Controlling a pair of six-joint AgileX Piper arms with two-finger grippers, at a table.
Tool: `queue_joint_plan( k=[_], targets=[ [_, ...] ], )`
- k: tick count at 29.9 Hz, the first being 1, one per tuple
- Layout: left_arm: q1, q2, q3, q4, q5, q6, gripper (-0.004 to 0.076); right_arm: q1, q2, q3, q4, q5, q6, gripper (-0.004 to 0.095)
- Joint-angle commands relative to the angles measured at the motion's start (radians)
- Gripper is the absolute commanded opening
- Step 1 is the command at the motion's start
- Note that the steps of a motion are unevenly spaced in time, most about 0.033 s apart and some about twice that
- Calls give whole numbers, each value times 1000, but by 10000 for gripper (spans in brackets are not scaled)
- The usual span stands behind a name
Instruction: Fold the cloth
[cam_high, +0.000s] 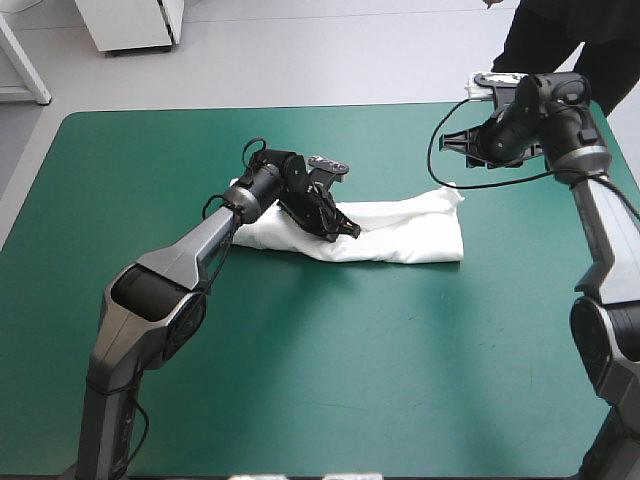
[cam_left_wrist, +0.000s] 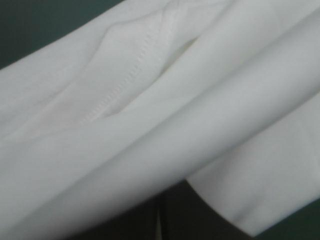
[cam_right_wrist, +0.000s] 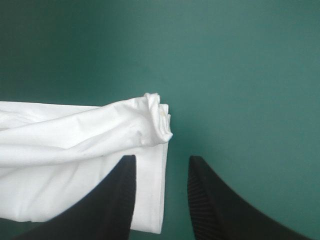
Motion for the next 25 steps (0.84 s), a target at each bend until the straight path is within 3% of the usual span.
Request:
queue_joint_plan(
  k=[1, 5, 9, 11, 20, 25],
  targets=[
    [-4, -39, -18, -30, 17, -10, -9, -93, -59, -34, 170, -7, -62, 326],
    [-4, -39, -18, -37, 11, -10, -9, -201, -21, -18, 410, 29, -161, 372],
    [-4, -39, -18, -37, 6, -10, -9, -213, 11, 34, 384, 29, -203, 560],
    [-4, -39, -18, -37, 6, -10, -9, -214, 18, 82, 401, 29, -222, 605],
    [-4, -39, -18, -37, 10, -10, -9, -187, 18, 374, 516, -155, -357, 603],
    [-4, -39, -18, -37, 10, -10, -9, -128, 18, 451, 492, -262, -382, 579]
  ],
)
